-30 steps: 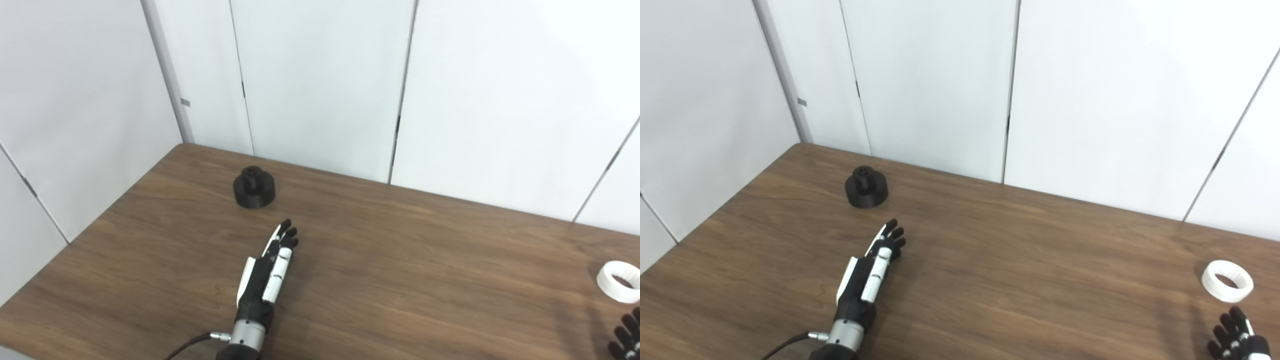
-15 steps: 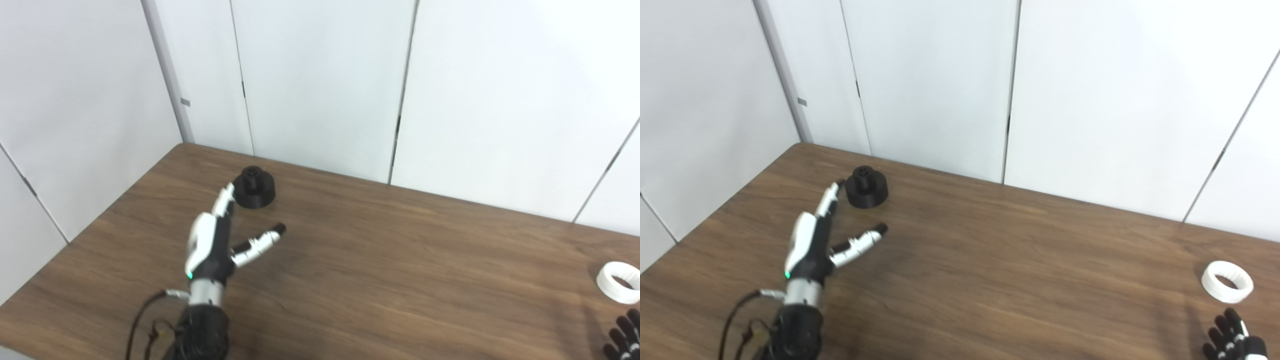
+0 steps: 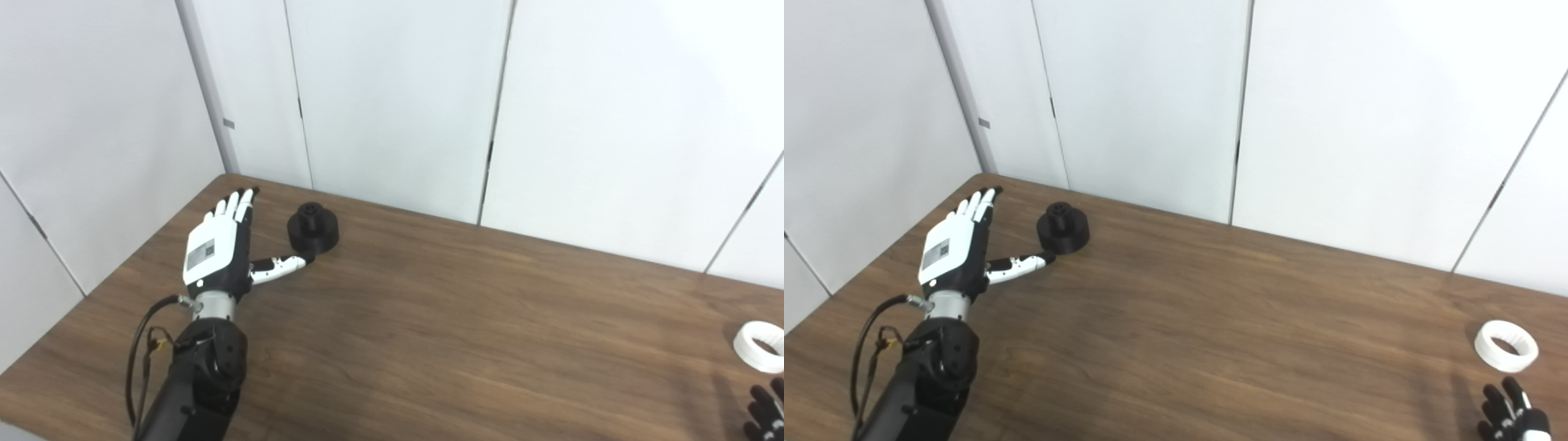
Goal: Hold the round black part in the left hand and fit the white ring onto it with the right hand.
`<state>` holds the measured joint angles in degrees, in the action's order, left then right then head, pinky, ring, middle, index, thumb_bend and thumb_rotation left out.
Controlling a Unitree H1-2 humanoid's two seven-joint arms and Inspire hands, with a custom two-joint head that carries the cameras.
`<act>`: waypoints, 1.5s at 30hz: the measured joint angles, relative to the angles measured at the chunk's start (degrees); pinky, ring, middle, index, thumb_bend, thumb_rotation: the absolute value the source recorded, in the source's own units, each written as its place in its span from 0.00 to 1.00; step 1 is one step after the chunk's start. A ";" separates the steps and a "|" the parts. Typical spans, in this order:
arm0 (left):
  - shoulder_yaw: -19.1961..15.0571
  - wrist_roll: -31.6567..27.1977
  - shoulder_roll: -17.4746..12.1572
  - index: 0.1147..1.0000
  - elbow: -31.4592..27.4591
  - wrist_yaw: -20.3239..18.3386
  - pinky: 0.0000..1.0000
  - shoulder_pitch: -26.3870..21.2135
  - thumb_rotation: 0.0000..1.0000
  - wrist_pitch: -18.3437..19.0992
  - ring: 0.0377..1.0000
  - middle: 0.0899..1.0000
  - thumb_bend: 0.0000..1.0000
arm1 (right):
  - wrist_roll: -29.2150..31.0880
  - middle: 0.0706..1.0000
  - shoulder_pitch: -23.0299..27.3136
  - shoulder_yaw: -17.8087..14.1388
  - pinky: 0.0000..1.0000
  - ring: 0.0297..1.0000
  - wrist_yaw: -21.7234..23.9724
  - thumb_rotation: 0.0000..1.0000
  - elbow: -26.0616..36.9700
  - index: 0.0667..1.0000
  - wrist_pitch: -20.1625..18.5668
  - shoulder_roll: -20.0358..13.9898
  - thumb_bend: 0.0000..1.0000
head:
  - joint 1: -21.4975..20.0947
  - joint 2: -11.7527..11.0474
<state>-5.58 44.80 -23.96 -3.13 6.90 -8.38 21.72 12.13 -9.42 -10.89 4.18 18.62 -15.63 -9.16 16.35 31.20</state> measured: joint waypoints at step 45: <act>10.19 -8.93 -4.46 0.84 40.81 3.96 1.00 -21.62 0.57 -4.55 1.00 0.96 1.00 | -2.44 1.00 -0.59 2.30 1.00 1.00 -2.39 1.00 7.52 1.00 -4.55 0.30 0.44 | -1.49 1.23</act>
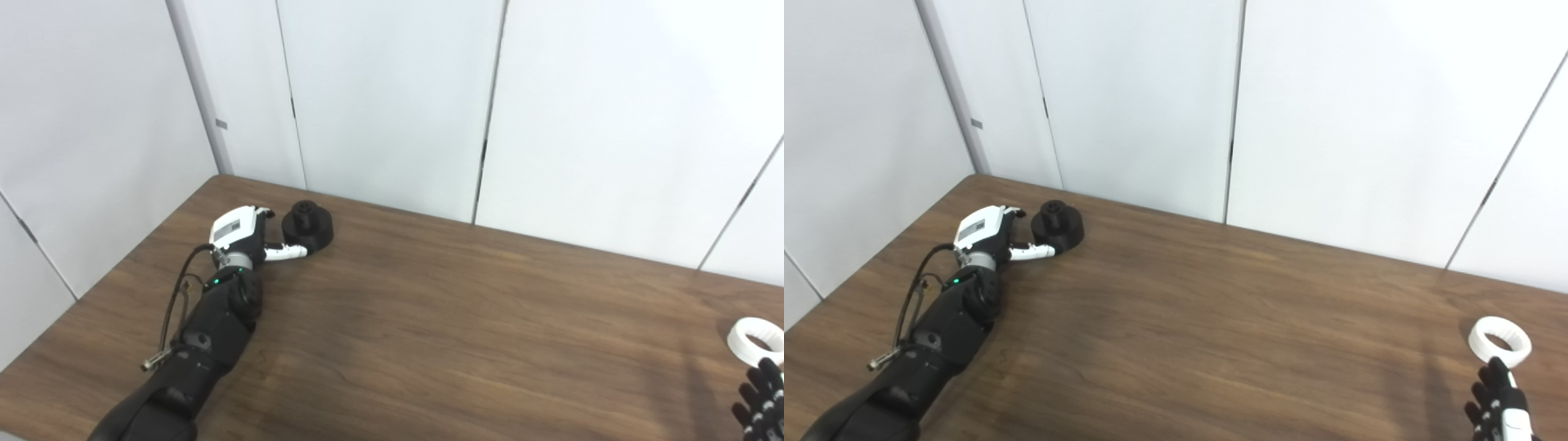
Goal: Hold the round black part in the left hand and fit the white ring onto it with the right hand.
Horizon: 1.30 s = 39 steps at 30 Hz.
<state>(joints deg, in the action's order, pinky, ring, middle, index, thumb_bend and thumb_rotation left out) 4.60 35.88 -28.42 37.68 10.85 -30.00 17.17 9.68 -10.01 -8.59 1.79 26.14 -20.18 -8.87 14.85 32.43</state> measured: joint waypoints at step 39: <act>2.15 -4.17 0.01 0.84 -2.29 -2.65 1.00 -0.63 0.50 0.24 1.00 0.96 1.00 | 0.70 1.00 0.03 1.21 1.00 1.00 -1.64 1.00 3.76 1.00 -4.34 0.19 0.35 | -0.62 0.88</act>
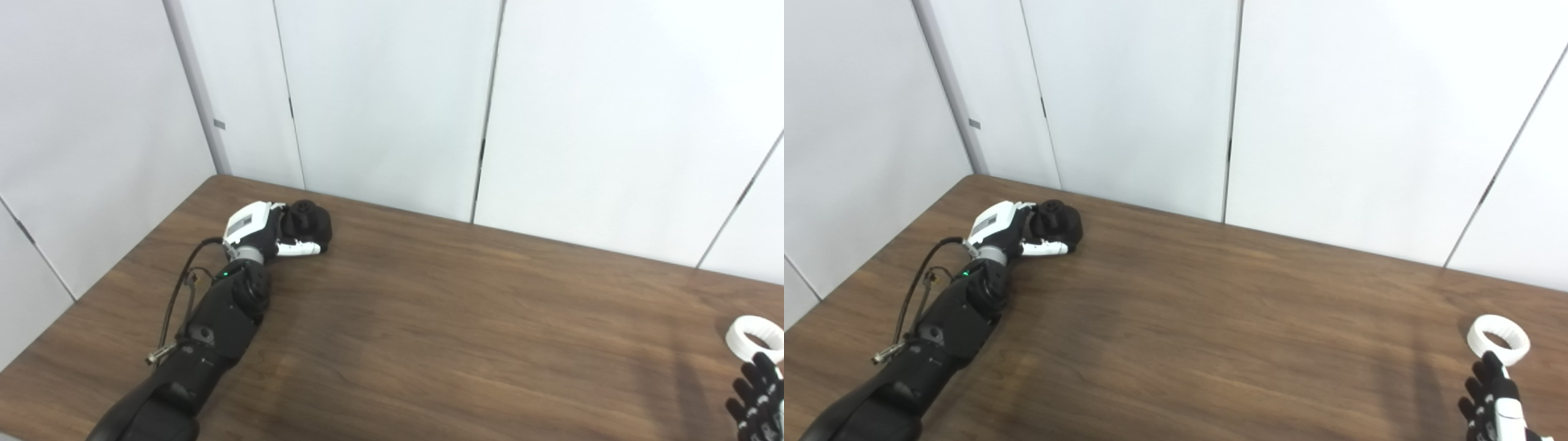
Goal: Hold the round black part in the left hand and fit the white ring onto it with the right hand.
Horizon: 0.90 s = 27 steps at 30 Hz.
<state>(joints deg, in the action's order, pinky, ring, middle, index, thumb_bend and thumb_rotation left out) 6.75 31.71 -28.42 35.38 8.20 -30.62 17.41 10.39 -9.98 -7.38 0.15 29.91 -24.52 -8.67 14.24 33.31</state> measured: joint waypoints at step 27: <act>0.69 -0.28 0.26 0.81 2.22 1.22 1.00 -0.97 0.52 -0.16 1.00 0.94 1.00 | 0.64 1.00 -0.08 1.24 1.00 1.00 -2.46 1.00 1.69 1.00 -2.66 -0.20 0.35 | -0.53 0.44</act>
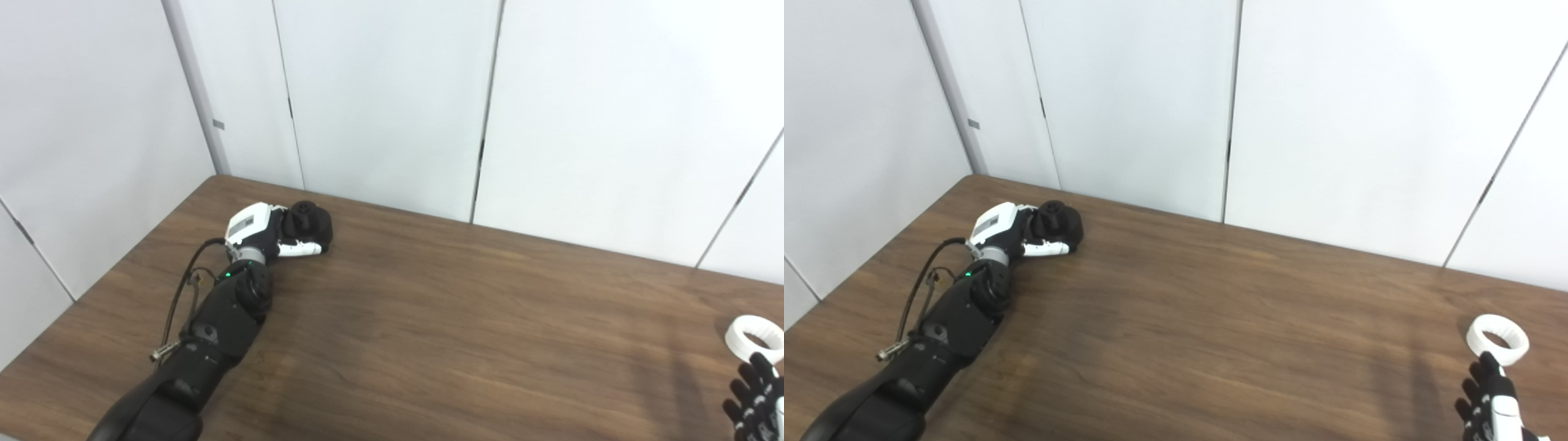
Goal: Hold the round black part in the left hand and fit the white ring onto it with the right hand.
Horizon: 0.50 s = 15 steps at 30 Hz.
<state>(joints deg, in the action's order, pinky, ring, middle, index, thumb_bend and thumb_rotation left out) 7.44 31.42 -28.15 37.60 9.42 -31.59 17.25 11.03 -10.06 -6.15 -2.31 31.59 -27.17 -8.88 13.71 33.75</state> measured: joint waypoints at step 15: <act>0.76 -0.09 0.32 0.83 2.50 0.22 1.00 -1.03 0.55 -0.59 1.00 0.95 1.00 | 1.11 1.00 -0.24 1.25 1.00 1.00 -1.37 1.00 0.37 1.00 0.00 -0.18 0.33 | -0.35 0.35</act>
<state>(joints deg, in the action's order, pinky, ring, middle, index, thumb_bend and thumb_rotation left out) 8.21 31.33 -27.83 40.10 9.64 -32.62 16.66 12.14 -10.30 -4.89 -3.67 31.96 -27.17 -9.05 13.36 34.10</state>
